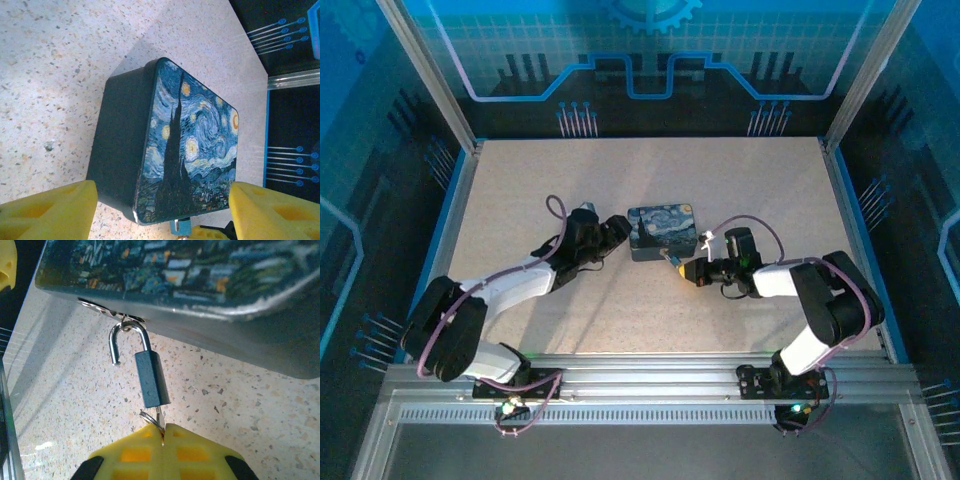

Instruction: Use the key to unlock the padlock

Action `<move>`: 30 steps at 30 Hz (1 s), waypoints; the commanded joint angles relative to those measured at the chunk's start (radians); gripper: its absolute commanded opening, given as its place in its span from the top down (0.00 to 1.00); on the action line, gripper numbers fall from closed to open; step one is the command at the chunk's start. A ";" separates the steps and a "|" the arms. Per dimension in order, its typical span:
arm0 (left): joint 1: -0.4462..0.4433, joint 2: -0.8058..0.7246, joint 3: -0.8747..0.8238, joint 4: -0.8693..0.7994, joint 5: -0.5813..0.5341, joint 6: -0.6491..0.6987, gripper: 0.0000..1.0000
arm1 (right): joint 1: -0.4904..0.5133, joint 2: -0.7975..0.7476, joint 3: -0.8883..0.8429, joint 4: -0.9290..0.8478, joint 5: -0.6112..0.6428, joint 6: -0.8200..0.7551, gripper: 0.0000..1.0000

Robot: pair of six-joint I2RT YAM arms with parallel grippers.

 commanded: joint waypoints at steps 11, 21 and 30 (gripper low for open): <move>0.037 0.261 0.292 -0.211 0.136 0.211 0.28 | -0.023 0.071 0.038 0.015 -0.027 -0.007 0.95; 0.037 0.352 0.326 -0.256 0.139 0.255 0.29 | -0.044 0.005 -0.010 0.025 0.035 0.010 0.71; 0.038 0.333 0.272 -0.266 0.117 0.256 0.35 | -0.060 -0.116 -0.030 0.130 -0.027 0.084 0.57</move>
